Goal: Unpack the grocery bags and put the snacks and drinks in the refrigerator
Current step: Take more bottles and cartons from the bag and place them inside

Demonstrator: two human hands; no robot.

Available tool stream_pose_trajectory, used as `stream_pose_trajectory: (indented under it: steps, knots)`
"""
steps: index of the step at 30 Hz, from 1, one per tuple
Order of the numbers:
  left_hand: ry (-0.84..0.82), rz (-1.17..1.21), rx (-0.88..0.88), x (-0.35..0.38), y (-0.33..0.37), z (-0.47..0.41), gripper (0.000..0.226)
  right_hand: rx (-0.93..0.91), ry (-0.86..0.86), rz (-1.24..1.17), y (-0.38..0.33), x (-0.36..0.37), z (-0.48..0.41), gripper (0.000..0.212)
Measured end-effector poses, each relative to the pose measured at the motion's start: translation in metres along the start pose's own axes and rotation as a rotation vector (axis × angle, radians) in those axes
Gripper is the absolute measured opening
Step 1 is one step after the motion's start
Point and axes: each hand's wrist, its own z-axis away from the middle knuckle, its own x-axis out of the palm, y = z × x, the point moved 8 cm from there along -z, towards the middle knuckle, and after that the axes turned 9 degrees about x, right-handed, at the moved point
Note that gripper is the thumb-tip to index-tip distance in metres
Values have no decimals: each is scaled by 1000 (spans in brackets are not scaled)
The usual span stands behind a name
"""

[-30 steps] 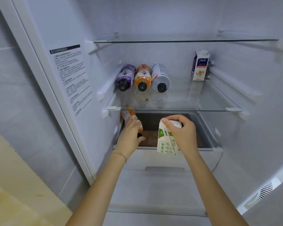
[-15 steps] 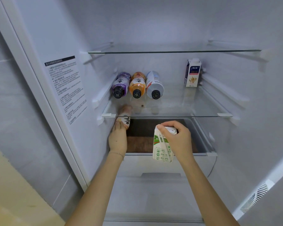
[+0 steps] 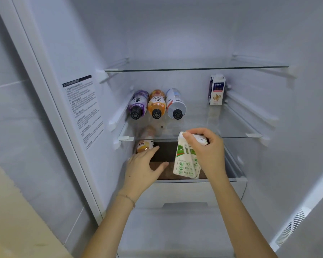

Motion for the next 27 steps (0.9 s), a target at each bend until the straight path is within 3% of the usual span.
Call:
stream_pose_trajectory:
  steps: [6, 11, 15, 20, 25, 27]
  knots:
    - [-78, 13, 75, -9, 20, -10, 67, -153, 62, -58, -58, -6, -25, 10]
    - [-114, 6, 111, -7, 26, -21, 60, -256, 197, 28, -85, -14, -49, 16]
    - [-368, -152, 137, 32, 9, -31, 58, -217, 222, 110, -75, -14, -70, 27]
    - [-352, -97, 118, 46, 4, -37, 63, -90, 131, 166, -45, -15, -88, 37]
    - [-343, -176, 110, 44, -2, -41, 65, 155, -132, 203, -15, -21, -95, 78]
    - [-347, -196, 91, 45, -7, -42, 71, 246, -220, 299, -1, -25, -94, 70]
